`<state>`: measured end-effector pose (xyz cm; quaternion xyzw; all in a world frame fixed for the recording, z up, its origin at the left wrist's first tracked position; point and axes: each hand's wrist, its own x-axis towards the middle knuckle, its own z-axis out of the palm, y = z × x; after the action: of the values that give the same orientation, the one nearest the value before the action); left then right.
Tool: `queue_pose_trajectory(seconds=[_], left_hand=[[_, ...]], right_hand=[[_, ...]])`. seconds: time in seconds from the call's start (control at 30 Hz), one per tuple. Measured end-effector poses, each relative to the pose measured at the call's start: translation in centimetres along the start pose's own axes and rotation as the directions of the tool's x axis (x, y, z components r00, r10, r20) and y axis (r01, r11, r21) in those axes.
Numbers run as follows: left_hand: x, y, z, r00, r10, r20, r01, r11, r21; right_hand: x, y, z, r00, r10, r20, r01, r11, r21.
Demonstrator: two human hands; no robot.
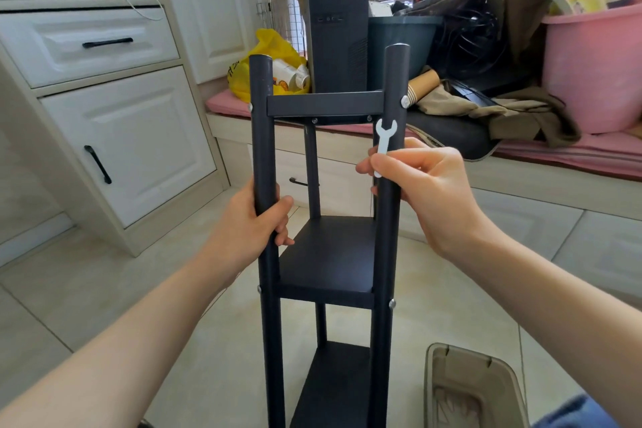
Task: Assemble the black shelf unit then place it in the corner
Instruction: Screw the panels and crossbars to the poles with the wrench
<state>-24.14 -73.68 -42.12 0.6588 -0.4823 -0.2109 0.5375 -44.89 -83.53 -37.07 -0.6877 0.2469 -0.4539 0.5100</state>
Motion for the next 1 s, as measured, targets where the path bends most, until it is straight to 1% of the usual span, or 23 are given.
queue_pose_trajectory(seconds=[0.2,0.4,0.5,0.57,0.67,0.77,0.83,0.87,0.93,0.97,1.0], left_hand=[[0.0,-0.2,-0.3,0.994,-0.029,-0.103,0.032,0.999,0.033],[0.0,-0.1,-0.7,0.975,-0.019,-0.221,0.061,0.981,0.186],[0.0,0.1,-1.5,0.984,-0.069,-0.164,0.104,0.970,0.219],[-0.4,0.2,-2.0,0.987,-0.109,-0.116,0.139,0.947,0.289],[-0.9,0.4,-2.0,0.989,-0.104,-0.106,0.137,0.916,0.377],[-1.2,0.9,-1.2,0.984,-0.060,-0.169,0.125,0.905,0.406],[-1.3,1.3,-0.7,0.967,-0.016,-0.256,0.128,0.894,0.429],[-1.5,1.8,-0.4,0.953,0.048,-0.298,0.092,0.894,0.439],[-2.1,3.0,0.1,0.904,0.247,-0.350,-0.065,0.887,0.457],[-2.5,3.6,0.3,0.877,0.329,-0.350,-0.144,0.876,0.461],[-2.8,4.1,0.6,0.867,0.367,-0.337,-0.196,0.873,0.446]], right_hand=[[-0.1,0.0,0.5,0.997,-0.062,0.045,0.065,0.995,-0.072],[-0.1,-0.3,0.5,0.990,-0.081,0.114,0.086,0.995,-0.042],[-0.1,-0.6,0.4,0.980,-0.077,0.182,0.089,0.994,-0.056],[0.0,-0.7,0.3,0.974,-0.075,0.212,0.092,0.993,-0.068],[0.1,-0.7,0.2,0.971,-0.069,0.230,0.089,0.993,-0.078],[0.1,-0.8,0.2,0.968,-0.062,0.243,0.084,0.993,-0.079],[0.2,-0.9,0.2,0.967,-0.056,0.248,0.078,0.994,-0.079],[0.2,-1.0,0.2,0.967,-0.054,0.247,0.076,0.994,-0.079],[0.2,-1.0,0.3,0.969,-0.054,0.239,0.076,0.994,-0.082],[0.2,-1.0,0.4,0.971,-0.056,0.232,0.078,0.993,-0.084],[0.2,-1.0,0.5,0.973,-0.056,0.225,0.077,0.993,-0.085]])
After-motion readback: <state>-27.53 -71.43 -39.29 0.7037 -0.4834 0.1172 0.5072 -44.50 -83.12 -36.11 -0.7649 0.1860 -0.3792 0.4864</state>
